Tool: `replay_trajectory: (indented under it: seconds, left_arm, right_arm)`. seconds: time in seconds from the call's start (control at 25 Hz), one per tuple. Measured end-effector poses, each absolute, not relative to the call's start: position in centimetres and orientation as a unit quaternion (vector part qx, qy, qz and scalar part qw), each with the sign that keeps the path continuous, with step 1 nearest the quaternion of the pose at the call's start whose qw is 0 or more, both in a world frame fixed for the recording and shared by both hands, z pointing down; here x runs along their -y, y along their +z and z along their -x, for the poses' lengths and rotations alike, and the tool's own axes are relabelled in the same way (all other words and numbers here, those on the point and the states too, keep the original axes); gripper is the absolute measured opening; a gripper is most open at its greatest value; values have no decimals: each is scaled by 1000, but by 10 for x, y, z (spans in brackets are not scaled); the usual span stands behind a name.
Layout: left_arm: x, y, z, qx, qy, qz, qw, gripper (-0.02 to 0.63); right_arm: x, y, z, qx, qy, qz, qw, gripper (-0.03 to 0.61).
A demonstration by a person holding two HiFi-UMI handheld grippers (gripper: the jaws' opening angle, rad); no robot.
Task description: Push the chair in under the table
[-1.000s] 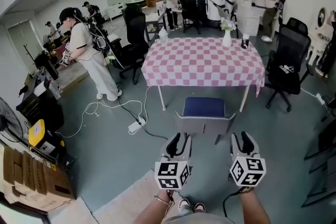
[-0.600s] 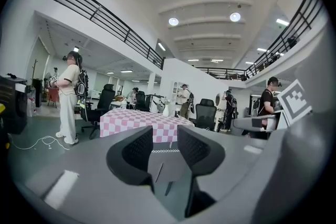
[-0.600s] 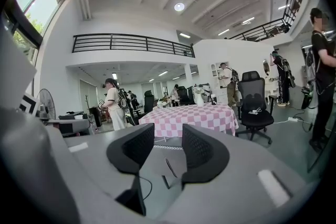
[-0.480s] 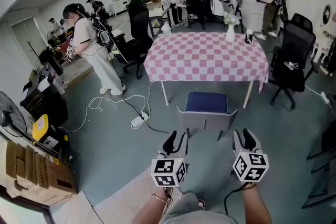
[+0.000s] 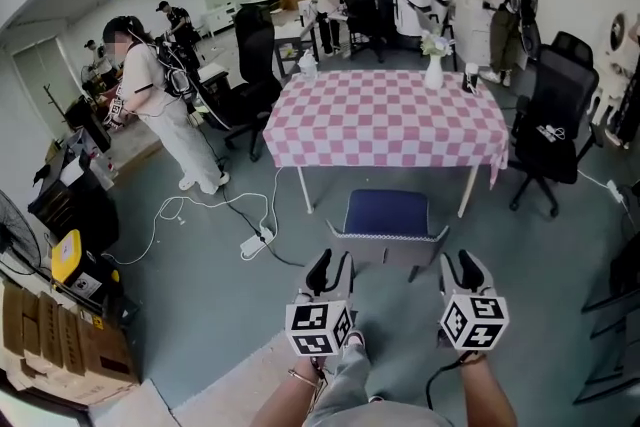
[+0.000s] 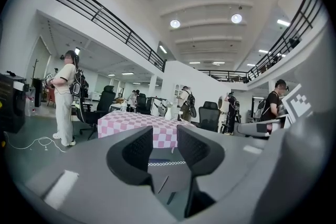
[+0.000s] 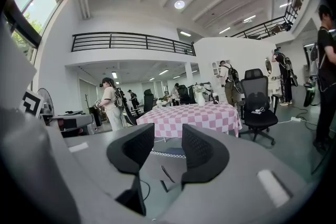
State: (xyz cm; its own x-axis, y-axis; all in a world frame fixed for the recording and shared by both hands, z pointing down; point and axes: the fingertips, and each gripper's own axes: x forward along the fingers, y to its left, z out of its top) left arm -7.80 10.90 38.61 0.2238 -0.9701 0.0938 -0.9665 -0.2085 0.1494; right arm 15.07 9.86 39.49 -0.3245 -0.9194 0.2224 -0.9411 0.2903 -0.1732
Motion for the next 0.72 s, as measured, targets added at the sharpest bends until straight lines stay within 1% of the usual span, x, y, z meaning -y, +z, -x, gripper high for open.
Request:
replay_trajectory:
  seconds: [0.16, 0.72]
  left_arm:
    - [-63, 392, 83, 614, -9, -783, 96, 140]
    - [113, 382, 110, 574, 4, -815, 82, 138]
  right_arm:
    - [-60, 400, -147, 797, 141, -586, 41, 147]
    - [95, 391, -123, 766, 149, -625, 29, 147]
